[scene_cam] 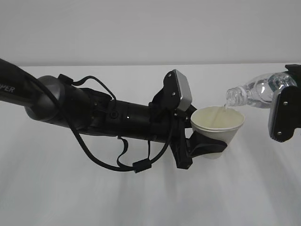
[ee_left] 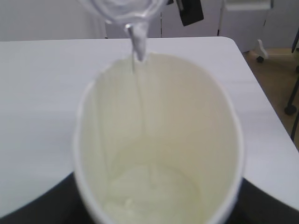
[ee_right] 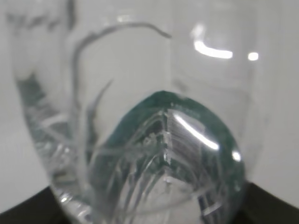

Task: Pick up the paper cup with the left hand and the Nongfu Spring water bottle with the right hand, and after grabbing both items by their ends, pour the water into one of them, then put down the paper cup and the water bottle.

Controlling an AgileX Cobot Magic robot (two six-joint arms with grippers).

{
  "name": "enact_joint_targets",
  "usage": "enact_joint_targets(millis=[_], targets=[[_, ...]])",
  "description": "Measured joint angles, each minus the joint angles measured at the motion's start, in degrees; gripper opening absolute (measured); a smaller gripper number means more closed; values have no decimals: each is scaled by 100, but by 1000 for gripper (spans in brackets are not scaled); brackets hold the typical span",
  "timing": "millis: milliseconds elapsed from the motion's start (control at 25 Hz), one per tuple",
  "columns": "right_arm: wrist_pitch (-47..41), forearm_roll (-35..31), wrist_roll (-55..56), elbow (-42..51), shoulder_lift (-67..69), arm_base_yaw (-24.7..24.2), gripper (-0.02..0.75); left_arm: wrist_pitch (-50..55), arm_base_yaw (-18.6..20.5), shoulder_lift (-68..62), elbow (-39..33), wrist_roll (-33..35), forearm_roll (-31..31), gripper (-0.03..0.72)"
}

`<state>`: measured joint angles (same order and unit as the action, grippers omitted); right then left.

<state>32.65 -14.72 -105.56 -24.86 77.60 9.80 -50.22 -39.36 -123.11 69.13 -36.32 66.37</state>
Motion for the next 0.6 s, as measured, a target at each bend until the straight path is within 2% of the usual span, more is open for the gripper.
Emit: enact_joint_targets(millis=[600], targets=[[0, 0, -20, 0, 0, 0, 430, 0, 0, -4, 0, 0, 8, 414]])
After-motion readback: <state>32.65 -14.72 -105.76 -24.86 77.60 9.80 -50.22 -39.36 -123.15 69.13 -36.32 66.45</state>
